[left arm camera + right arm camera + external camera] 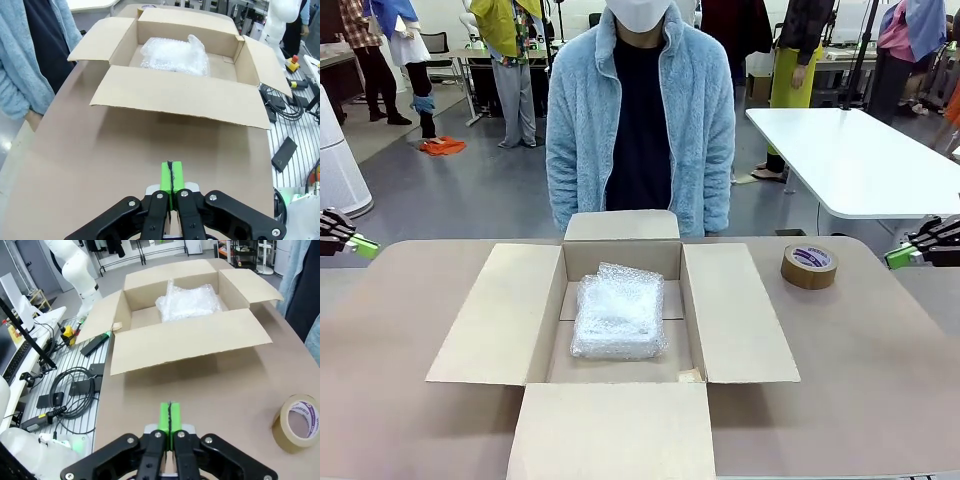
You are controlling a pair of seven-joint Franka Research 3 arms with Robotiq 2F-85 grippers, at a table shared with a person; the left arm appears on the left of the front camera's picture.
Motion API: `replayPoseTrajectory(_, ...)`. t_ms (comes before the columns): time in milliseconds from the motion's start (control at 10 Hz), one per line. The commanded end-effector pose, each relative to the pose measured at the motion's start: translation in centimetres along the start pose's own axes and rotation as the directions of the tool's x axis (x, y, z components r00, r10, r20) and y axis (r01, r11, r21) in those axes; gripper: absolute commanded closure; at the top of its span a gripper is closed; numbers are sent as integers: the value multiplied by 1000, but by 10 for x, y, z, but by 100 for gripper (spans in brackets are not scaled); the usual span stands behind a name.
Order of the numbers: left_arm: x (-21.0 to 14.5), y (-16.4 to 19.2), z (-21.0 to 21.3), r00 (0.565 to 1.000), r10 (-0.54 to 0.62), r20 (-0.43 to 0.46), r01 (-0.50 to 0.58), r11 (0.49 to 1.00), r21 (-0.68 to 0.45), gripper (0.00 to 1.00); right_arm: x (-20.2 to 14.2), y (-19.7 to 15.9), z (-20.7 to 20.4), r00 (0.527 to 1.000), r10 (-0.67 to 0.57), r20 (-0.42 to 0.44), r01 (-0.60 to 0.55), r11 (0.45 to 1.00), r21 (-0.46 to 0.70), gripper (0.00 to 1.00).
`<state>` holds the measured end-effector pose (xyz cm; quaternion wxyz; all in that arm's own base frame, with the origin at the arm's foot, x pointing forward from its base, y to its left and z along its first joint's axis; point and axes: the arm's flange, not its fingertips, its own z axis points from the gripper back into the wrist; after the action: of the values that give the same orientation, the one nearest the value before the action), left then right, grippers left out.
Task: Wrap the clocks to prevent damage.
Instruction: Once the human has placed the objects inside and stepped back, release both hands from the side flaps of the Package Box, then push the right (or left) flap of the Package Box to close it.
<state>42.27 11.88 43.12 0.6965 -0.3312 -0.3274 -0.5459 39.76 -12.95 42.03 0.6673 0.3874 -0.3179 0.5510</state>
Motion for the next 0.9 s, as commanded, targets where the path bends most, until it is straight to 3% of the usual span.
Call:
replayPoseTrajectory(0, 8, -1, 1, 1000, -31, -5, 31, 999, -14, 100, 7, 4, -14, 998, 37, -59, -38, 999, -19, 99)
replayPoseTrajectory(100, 0, 0, 0, 1000, 0, 0, 0, 1000, 0, 100, 0, 0, 0, 1000, 0, 0, 0, 1000, 0, 99)
replayPoseTrajectory(800, 0, 0, 0, 1000, 0, 0, 0, 1000, 0, 100, 0, 0, 0, 1000, 0, 0, 0, 1000, 0, 99)
